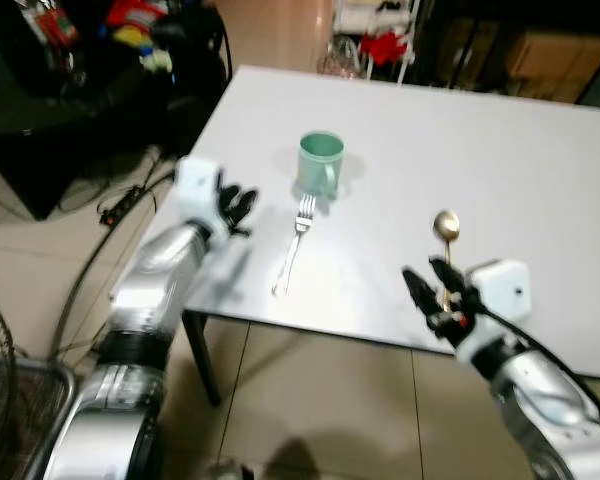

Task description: Setting the table

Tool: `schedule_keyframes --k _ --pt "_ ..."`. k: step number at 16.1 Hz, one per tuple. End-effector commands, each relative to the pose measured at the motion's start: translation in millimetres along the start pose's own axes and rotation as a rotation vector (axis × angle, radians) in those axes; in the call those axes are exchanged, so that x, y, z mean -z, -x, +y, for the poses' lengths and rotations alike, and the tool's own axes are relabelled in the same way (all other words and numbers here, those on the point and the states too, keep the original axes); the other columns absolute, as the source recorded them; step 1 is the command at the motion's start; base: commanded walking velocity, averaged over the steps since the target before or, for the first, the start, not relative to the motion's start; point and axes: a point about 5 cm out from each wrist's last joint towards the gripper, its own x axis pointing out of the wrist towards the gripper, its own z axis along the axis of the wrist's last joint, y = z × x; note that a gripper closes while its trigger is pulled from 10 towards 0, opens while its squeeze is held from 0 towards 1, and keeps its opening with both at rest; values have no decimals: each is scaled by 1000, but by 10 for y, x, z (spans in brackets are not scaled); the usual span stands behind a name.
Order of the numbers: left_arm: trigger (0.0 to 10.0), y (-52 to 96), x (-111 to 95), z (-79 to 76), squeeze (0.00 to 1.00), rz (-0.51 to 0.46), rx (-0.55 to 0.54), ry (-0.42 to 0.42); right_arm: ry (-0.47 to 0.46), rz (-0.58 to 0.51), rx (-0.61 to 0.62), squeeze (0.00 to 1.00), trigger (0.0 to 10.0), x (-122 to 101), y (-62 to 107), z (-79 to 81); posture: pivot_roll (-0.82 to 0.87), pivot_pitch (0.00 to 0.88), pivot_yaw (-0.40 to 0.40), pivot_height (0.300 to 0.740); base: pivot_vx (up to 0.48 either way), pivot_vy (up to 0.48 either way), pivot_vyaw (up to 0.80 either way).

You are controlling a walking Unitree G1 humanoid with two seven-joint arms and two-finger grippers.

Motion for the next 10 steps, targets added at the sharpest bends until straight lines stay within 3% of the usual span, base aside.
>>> schedule_keyframes --k 1,3,4,5,8,10 --pt "10000 141 -157 -57 0 -75 -6 -75 -13 -13 29 0 10000 12 -37 20 -37 0 -54 740 0 0 688" --pt "10000 441 -145 -113 0 -111 -37 -145 -25 -44 72 0 10000 10 -100 36 -15 0 -69 740 0 0 800" --pt "10000 617 -106 -142 0 -106 -74 -207 -40 -47 79 0 10000 34 -134 41 -3 0 -80 740 0 0 0" --pt "10000 705 -65 -141 0 -93 -132 -173 -67 -31 90 0 10000 80 -167 16 3 0 -88 740 0 0 0" --pt "10000 723 -111 -164 0 -109 -205 -129 -129 -43 104 0 10000 55 -235 -59 3 0 -125 740 0 -204 0" --pt "10000 832 16 -151 0 -58 -243 -124 -127 -57 112 0 10000 33 -243 -59 -9 0 -104 740 0 -351 0"
